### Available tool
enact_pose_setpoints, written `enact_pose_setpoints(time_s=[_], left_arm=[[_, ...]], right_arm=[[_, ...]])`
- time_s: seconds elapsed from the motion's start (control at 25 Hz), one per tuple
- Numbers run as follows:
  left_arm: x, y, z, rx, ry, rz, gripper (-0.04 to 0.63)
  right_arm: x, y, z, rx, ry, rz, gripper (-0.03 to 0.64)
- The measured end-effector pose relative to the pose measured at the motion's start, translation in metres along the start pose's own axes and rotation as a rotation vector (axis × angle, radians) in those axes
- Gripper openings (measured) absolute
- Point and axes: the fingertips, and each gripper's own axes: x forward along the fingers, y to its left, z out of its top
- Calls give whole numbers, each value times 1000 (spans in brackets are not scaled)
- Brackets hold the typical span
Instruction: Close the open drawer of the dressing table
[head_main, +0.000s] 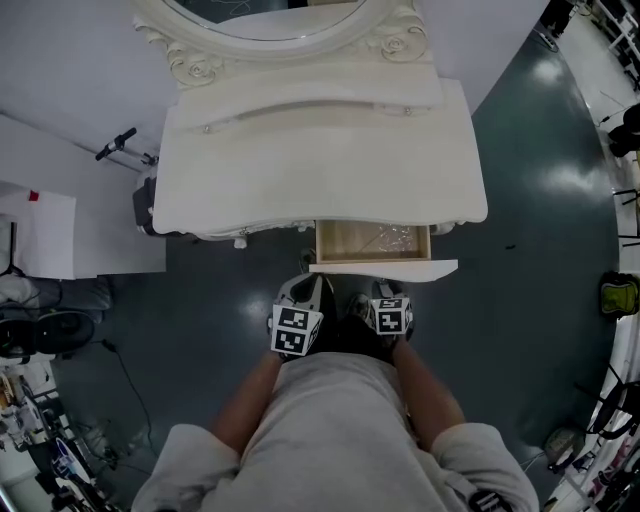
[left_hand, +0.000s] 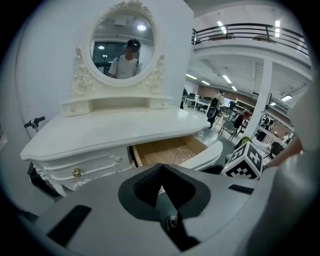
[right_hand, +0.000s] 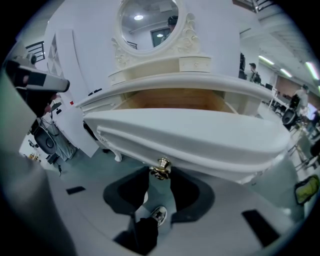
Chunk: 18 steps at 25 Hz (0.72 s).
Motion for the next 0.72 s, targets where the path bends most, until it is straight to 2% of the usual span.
enact_pose_setpoints(time_s=[0.72], left_arm=[[-17, 24, -22, -41, 12, 56, 8]], right_arm=[[9, 0, 16, -1, -23, -6, 144]])
